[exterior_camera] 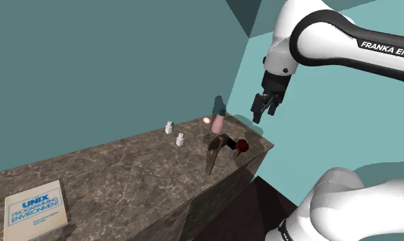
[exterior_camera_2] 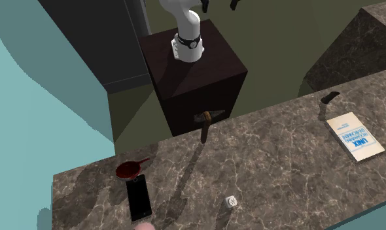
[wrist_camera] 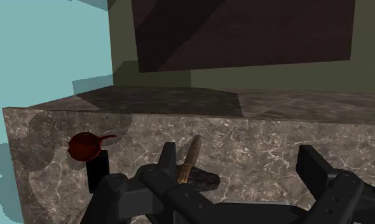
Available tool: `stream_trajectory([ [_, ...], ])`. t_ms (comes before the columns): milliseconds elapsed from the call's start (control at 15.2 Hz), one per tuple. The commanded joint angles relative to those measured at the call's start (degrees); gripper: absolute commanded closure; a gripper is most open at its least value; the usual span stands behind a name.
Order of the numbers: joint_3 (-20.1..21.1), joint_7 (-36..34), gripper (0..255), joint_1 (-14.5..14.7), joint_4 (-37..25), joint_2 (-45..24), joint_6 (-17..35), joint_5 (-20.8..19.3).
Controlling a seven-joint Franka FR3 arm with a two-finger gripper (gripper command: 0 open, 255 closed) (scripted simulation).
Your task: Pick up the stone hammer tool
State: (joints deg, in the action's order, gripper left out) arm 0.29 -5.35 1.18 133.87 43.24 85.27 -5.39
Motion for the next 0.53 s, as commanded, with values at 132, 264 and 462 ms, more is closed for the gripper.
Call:
stream_trajectory([
  [132, 0.7, -5.0, 0, -1.6, 1.2, -2.7, 3.8, 1.1],
  [264, 1.3, -9.9, 0, -3.1, 2.2, -5.6, 7.7, 2.1],
  [462, 1.9, -17.1, 0, -5.3, 3.1, -10.4, 13.4, 3.4],
])
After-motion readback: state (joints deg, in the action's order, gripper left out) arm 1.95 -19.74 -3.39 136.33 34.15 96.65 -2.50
